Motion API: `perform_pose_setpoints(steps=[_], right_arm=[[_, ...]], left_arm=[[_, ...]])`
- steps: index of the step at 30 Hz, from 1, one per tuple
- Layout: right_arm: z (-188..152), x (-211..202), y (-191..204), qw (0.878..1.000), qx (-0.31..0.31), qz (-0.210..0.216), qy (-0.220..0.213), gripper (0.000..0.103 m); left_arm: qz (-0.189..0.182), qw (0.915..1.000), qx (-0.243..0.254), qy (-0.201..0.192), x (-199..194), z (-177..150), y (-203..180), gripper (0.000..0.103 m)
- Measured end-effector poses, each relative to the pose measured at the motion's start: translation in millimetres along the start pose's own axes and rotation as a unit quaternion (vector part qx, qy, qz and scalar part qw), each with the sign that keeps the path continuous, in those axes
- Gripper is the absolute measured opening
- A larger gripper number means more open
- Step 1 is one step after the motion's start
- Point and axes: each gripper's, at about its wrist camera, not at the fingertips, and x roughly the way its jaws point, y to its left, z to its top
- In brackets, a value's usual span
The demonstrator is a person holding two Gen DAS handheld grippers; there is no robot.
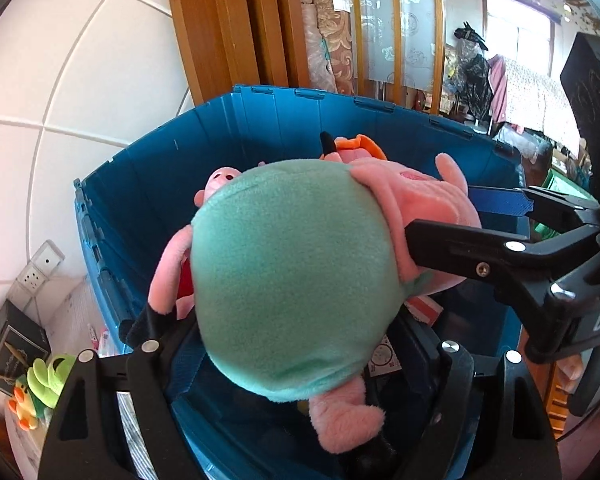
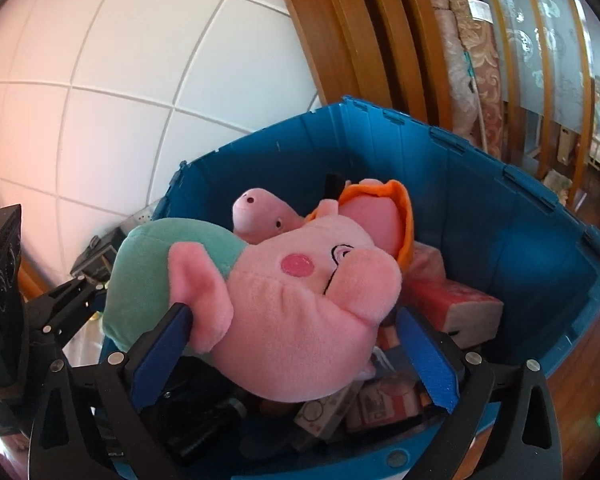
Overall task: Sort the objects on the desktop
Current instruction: 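Open the right gripper to drop George Pig into the bin, then move the right gripper back to the bed toward the green frog plush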
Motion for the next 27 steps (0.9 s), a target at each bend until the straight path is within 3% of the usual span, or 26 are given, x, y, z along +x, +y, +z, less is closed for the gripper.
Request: perform_pose_setpoints(steps=[3, 7, 9, 11, 22, 27], right_arm=[[2, 3, 1, 1.0, -0.007, -0.008, -0.003, 0.103], [1, 6, 6, 0.999, -0.017, -0.03, 0.002, 0.103], [0, 8, 10, 0.998, -0.021, -0.052, 0.003, 0.103], [-1, 8, 11, 0.999, -0.016, -0.048, 0.003, 0.103], [-11, 4, 54, 0.996, -0.05, -0.076, -0.002, 0.103], [-15, 2, 92, 0.996, -0.072, -0.057, -0.015, 0.103]], left_arm=[[-0.004, 0.9999, -0.003, -0.011, -7, -4, 5, 0.082], [-0.003, 0.9983, -0.018, -0.056, -31, -5, 13, 0.083], [0.009, 0.9975, -0.021, -0.067, -41, -6, 17, 0.083], [0.018, 0.9968, -0.024, -0.074, -48, -9, 22, 0.083], [0.04, 0.9932, -0.083, -0.071, -69, -41, 76, 0.083], [0.052, 0.9886, -0.129, -0.057, -74, -75, 116, 0.083]])
